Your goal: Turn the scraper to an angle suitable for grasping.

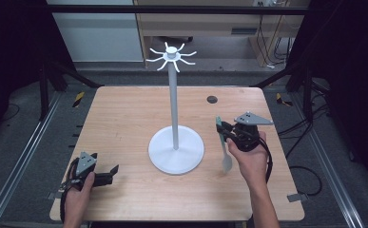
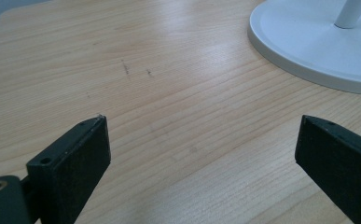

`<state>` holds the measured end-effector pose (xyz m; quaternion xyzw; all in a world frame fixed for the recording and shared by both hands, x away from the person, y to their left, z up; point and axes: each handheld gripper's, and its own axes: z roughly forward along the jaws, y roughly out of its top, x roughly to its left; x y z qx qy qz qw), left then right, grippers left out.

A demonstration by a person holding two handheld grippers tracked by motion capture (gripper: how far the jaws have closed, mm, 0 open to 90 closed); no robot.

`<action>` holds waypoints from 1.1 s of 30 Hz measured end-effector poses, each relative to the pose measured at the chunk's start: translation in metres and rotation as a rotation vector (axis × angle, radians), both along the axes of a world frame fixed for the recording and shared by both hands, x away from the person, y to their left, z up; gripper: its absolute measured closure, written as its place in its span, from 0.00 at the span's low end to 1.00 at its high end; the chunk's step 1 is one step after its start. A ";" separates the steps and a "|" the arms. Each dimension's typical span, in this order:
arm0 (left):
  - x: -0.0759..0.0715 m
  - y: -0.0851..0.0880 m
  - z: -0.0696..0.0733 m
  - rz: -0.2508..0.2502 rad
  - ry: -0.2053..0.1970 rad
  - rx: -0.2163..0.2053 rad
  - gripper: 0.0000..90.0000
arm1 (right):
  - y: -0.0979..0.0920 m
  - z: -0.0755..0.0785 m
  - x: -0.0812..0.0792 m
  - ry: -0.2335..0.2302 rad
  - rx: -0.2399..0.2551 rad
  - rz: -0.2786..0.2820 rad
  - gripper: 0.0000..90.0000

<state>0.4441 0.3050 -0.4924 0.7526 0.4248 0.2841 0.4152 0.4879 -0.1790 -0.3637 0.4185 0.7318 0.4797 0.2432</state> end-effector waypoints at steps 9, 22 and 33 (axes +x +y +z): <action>0.001 -0.002 0.000 -0.006 0.001 0.004 0.03 | 0.007 0.021 0.002 -0.053 0.012 0.000 0.83; 0.001 -0.002 0.000 -0.005 0.002 0.005 0.03 | 0.014 0.042 0.003 -0.100 0.031 0.008 0.83; 0.002 -0.002 -0.001 -0.005 0.002 0.005 0.03 | 0.023 0.062 0.004 -0.134 0.052 0.028 0.82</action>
